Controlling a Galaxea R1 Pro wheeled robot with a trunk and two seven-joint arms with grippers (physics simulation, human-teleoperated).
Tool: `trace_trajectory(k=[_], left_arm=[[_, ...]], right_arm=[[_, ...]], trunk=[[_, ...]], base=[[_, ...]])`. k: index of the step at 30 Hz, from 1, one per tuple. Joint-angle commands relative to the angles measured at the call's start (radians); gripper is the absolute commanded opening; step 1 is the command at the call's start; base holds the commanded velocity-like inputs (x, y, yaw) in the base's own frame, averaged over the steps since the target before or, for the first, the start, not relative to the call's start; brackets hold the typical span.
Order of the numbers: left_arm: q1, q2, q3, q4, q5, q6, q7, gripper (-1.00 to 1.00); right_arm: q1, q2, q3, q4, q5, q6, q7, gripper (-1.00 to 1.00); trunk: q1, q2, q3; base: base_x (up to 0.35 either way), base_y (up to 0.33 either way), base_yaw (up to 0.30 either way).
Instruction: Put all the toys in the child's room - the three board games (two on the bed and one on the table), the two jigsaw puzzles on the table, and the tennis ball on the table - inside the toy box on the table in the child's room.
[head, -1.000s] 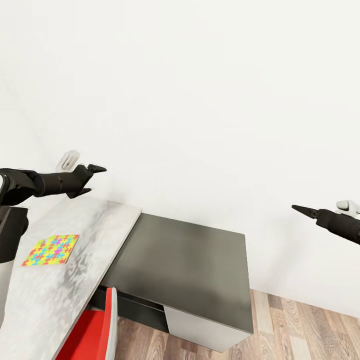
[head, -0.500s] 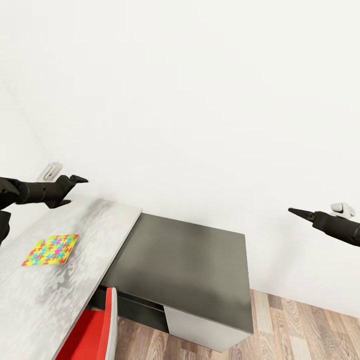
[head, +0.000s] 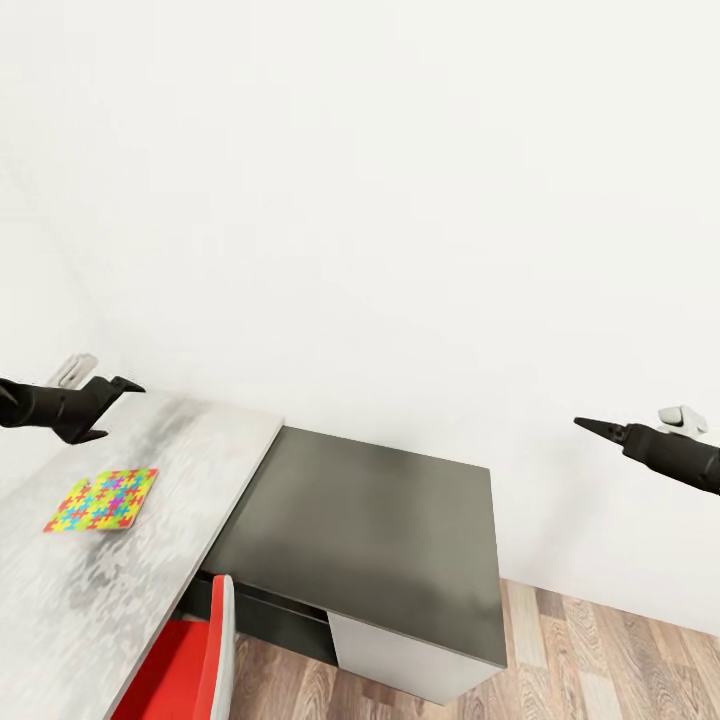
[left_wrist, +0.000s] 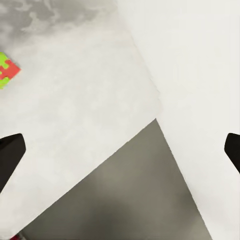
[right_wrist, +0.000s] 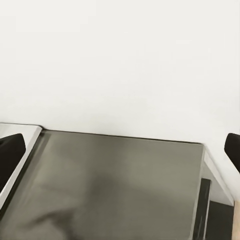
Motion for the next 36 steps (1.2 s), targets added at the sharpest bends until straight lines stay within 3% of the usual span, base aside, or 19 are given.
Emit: trace_trajectory(k=[1, 2, 4, 7, 8, 11, 12, 15, 16, 17, 18, 22, 23, 30, 36], left_arm=[[-0.004, 0.005, 0.002, 0.039, 0.008, 0.0, 0.008, 1.0], [-0.009, 0.02, 0.016, 0.09, 0.005, -0.004, 0.0, 1.0], [-0.011, 0.025, 0.018, 0.101, 0.0, -0.005, -0.004, 1.0], [-0.026, 0.039, 0.022, 0.158, -0.044, -0.01, -0.018, 1.0], [-0.026, 0.039, 0.022, 0.158, -0.044, -0.01, -0.018, 1.0], [-0.056, 0.046, 0.025, 0.233, -0.127, -0.013, -0.039, 1.0], [-0.056, 0.046, 0.025, 0.233, -0.127, -0.013, -0.039, 1.0], [-0.086, 0.05, 0.027, 0.307, -0.239, -0.017, -0.076, 1.0], [-0.086, 0.05, 0.027, 0.307, -0.239, -0.017, -0.076, 1.0], [-0.109, 0.052, 0.028, 0.392, -0.358, -0.027, -0.153, 1.0], [-0.109, 0.052, 0.028, 0.392, -0.358, -0.027, -0.153, 1.0], [-0.144, 0.055, 0.03, 0.529, -0.489, -0.056, -0.326, 1.0], [-0.176, 0.055, 0.029, 0.634, -0.567, -0.081, -0.466, 1.0], [-0.237, 0.049, 0.024, 0.765, -0.668, -0.132, -0.645, 1.0], [-0.268, 0.042, 0.021, 0.825, -0.729, -0.167, -0.713, 1.0]], right_arm=[[0.0, 0.002, 0.009, -0.002, 0.009, 0.004, 0.01, 1.0], [0.0, 0.003, 0.045, -0.004, 0.01, 0.004, 0.01, 1.0], [0.001, 0.004, 0.055, -0.004, 0.01, 0.004, 0.01, 1.0], [-0.002, 0.006, 0.079, -0.001, 0.008, 0.004, 0.01, 1.0], [-0.002, 0.006, 0.079, -0.001, 0.008, 0.004, 0.01, 1.0], [-0.007, 0.006, 0.091, 0.012, 0.007, 0.004, 0.006, 1.0], [-0.007, 0.006, 0.091, 0.012, 0.007, 0.004, 0.006, 1.0], [-0.015, 0.005, 0.095, 0.032, 0.006, 0.004, 0.005, 1.0], [-0.015, 0.005, 0.095, 0.032, 0.006, 0.004, 0.005, 1.0], [-0.017, 0.008, 0.097, 0.037, 0.003, 0.004, 0.005, 1.0], [-0.017, 0.008, 0.097, 0.037, 0.003, 0.004, 0.005, 1.0], [-0.013, 0.01, 0.107, 0.001, 0.001, 0.004, 0.006, 1.0], [-0.011, 0.013, 0.11, -0.02, 0.001, 0.004, 0.008, 1.0], [-0.009, 0.014, 0.113, -0.036, -0.001, 0.004, 0.011, 1.0], [-0.008, 0.014, 0.114, -0.042, -0.001, 0.004, 0.012, 1.0]], trunk=[[0.001, -0.002, -0.002], [0.001, -0.002, -0.002], [0.001, -0.002, -0.002], [0.001, -0.002, -0.002], [0.001, -0.002, -0.002], [0.001, -0.002, -0.002], [0.001, -0.002, -0.002], [0.001, -0.002, -0.002], [0.001, -0.002, -0.002], [0.001, -0.002, -0.002], [0.001, -0.002, -0.002], [0.001, -0.002, -0.002], [0.001, -0.002, -0.002], [0.001, -0.002, -0.005], [0.001, -0.002, -0.012]], base=[[0.0, 0.0, 0.0], [0.0, 0.0, 0.0], [0.0, 0.0, 0.0], [0.0, 0.0, 0.0], [0.0, 0.0, 0.0], [0.0, 0.0, 0.0], [0.0, 0.0, 0.0], [0.0, 0.0, 0.0], [0.0, 0.0, 0.0], [0.0, 0.0, 0.0], [0.0, 0.0, 0.0], [0.0, 0.0, 0.0], [0.0, 0.0, 0.0], [0.0, 0.0, 0.0], [0.0, 0.0, 0.0]])
